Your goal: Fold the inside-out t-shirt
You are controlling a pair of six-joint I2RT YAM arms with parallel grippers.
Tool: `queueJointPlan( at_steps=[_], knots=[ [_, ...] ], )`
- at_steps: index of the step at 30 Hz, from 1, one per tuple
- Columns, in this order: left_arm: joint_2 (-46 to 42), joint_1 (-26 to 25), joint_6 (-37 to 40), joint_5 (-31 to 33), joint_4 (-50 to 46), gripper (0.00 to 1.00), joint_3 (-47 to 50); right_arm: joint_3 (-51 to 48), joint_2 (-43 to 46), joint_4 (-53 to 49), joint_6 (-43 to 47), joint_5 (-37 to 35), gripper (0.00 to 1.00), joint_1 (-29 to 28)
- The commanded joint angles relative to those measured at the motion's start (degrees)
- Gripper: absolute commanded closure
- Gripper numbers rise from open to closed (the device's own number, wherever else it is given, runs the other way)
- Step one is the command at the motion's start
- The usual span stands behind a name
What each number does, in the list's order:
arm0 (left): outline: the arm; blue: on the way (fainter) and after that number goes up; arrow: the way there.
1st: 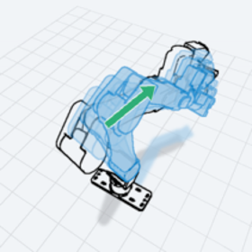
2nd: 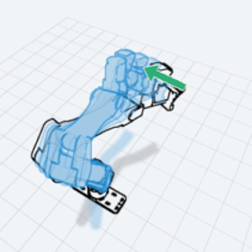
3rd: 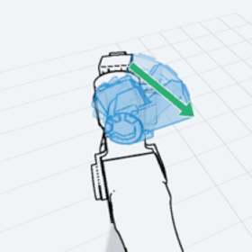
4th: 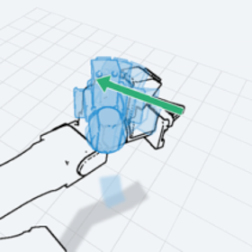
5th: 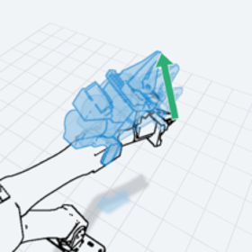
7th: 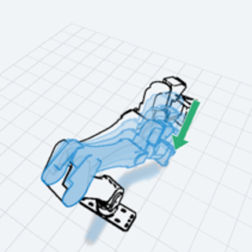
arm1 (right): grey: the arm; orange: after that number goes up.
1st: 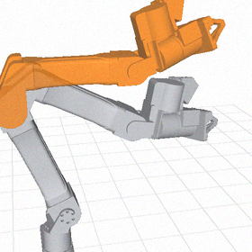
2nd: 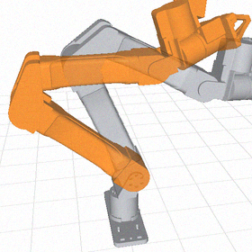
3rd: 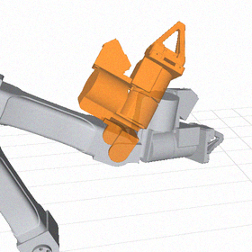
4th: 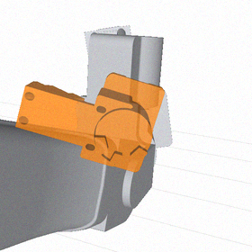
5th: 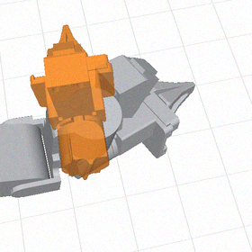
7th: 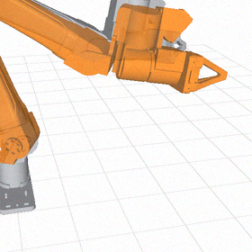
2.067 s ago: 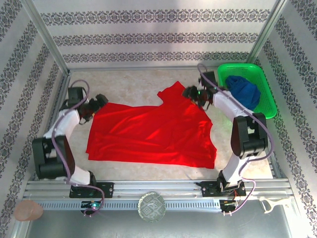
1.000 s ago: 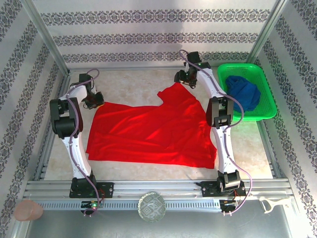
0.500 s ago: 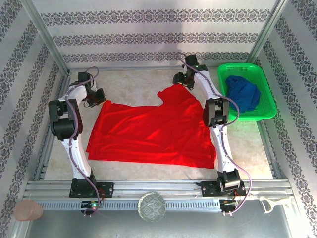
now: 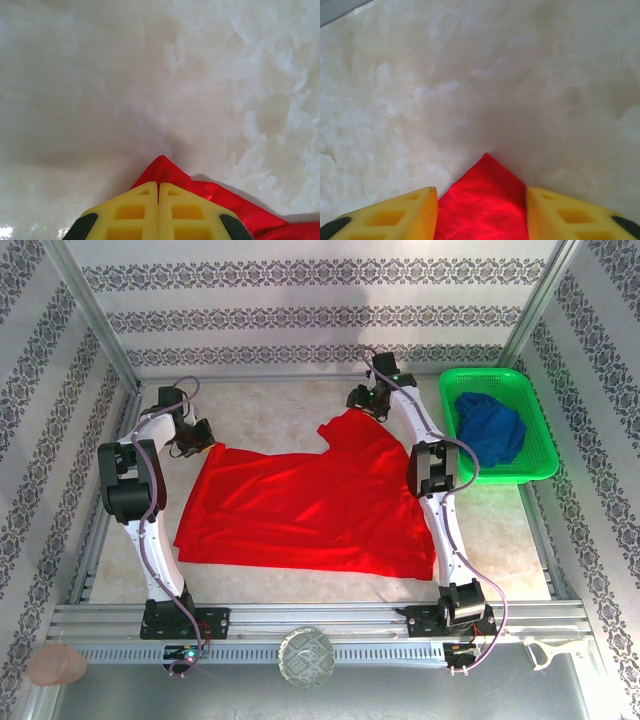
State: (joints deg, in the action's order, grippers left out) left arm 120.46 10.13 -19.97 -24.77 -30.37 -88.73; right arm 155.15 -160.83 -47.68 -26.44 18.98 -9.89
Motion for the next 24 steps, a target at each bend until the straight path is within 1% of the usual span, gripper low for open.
queueJointPlan(
  at_steps=[1, 2, 3, 5, 6, 10, 15, 21, 24],
  knots=[
    [-2.17, 0.24, -1.19, -1.15, 1.72, 1.00, 0.48, 1.56, -1.59, 0.12, -1.06, 1.64, 0.69, -0.03],
    [-2.18, 0.33, -1.18, -1.16, 1.80, 1.00, 0.61, 1.63, -1.59, 0.19, -1.39, 1.86, 0.77, 0.24],
    [-2.16, 0.33, -1.29, -1.24, 1.81, 1.00, 0.71, 1.61, -1.48, 0.19, -1.54, 2.09, 0.82, 0.35],
    [-2.25, 0.42, -1.29, -1.23, 1.89, 1.00, 1.03, 1.49, -1.20, 0.13, -1.45, 2.13, 0.96, 0.67],
    [-2.25, 0.42, -1.43, -1.25, 2.05, 1.00, 1.11, 1.38, -0.94, 0.07, -1.32, 2.05, 1.00, 0.81],
    [-2.30, 0.50, -1.79, -1.54, 2.46, 1.00, 1.39, -1.27, 1.93, 0.88, -0.25, 1.40, 1.00, 1.27],
    [-2.59, 0.72, -1.94, -2.22, 2.82, 1.00, 1.68, -7.01, 8.73, 4.81, 0.56, 0.75, 1.00, 1.71],
    [-3.95, 2.30, -3.48, -4.85, 4.89, 1.00, 2.13, -13.84, 17.36, 9.20, -0.78, 3.05, 1.00, 2.46],
    [-5.28, 3.01, -4.32, -6.42, 6.06, 1.00, 2.69, -20.25, 22.90, 12.51, -1.83, 4.42, 1.00, 2.45]
  ],
)
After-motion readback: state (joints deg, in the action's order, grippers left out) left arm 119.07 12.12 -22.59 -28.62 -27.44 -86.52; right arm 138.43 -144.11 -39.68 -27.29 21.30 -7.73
